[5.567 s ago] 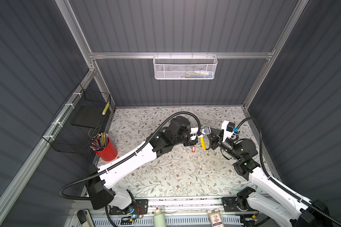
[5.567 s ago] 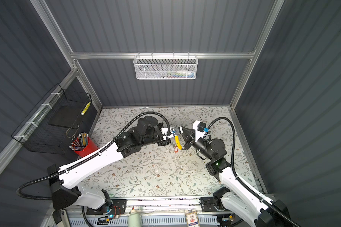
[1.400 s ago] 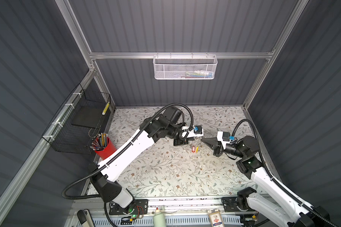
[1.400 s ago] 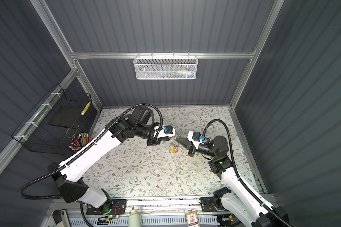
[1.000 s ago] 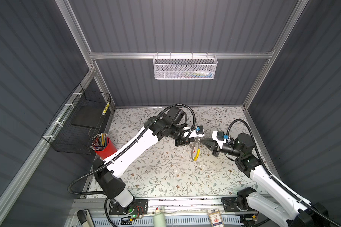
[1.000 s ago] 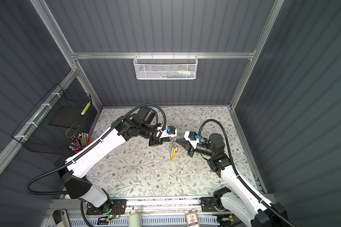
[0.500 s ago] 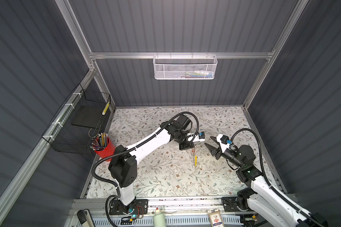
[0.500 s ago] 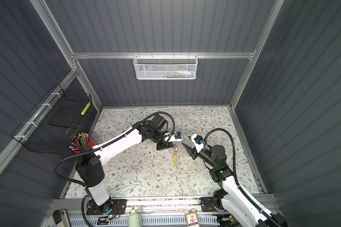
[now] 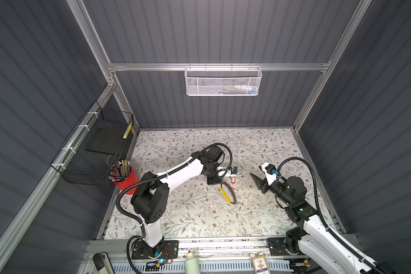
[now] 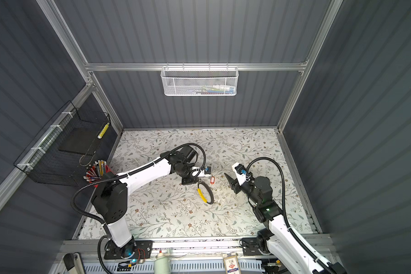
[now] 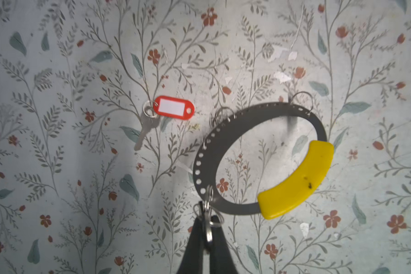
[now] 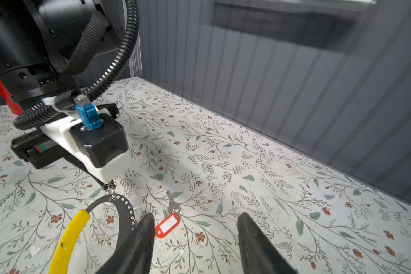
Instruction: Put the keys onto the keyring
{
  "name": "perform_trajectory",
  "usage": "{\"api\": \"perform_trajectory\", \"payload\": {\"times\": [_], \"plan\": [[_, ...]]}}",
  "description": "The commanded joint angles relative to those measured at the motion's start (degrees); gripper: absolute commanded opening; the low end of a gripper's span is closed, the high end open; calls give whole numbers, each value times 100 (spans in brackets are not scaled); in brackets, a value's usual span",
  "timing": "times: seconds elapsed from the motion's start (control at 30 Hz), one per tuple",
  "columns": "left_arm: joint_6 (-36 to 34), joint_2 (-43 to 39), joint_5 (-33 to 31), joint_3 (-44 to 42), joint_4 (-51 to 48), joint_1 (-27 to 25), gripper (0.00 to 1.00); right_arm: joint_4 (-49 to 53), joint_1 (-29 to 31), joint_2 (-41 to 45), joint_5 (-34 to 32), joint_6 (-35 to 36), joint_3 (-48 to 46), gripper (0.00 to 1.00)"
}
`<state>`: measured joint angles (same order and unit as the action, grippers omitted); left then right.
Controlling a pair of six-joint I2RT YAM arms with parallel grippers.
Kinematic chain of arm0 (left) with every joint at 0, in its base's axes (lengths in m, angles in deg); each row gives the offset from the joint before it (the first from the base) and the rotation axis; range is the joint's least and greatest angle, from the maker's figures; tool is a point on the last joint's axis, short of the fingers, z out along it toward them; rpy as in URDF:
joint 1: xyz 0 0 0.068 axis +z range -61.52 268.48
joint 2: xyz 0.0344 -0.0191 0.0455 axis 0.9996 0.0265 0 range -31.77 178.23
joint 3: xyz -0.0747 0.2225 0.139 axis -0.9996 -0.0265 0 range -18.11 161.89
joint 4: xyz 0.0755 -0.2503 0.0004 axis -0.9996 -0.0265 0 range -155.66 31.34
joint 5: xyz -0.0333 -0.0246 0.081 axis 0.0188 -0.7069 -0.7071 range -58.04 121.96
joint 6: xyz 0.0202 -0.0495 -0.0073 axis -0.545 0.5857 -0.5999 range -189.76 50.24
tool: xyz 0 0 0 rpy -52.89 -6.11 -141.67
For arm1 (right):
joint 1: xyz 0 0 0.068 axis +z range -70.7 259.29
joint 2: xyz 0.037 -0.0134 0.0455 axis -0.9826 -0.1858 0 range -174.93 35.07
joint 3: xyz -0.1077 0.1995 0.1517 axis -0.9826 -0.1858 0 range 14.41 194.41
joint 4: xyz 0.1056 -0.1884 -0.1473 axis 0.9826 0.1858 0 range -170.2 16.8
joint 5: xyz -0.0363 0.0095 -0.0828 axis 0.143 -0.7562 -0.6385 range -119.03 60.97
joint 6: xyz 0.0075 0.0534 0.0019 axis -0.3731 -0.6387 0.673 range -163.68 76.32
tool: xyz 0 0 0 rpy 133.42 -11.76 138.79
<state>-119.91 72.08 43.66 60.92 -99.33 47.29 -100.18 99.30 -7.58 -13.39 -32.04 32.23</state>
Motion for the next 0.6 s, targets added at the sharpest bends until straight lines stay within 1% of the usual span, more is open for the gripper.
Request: {"api": "perform_trajectory", "payload": {"times": [0.0, 0.07, 0.13, 0.37, 0.57], "plan": [[-454, -209, -293, -319, -160, 191, 0, 174, -15, -154, 247, 295, 255, 58], [-657, -216, -515, -452, -257, 264, 0, 237, -15, -309, 300, 413, 336, 58], [-825, -203, -768, -596, -280, 319, 0, 314, -19, -504, 588, 528, 417, 58], [-986, 101, -1501, -694, -328, 434, 0, 394, -22, -1214, 812, 703, 637, 58], [-972, 244, -1765, -931, -86, 580, 0, 747, -22, -1672, 851, 968, 900, 57]]}}
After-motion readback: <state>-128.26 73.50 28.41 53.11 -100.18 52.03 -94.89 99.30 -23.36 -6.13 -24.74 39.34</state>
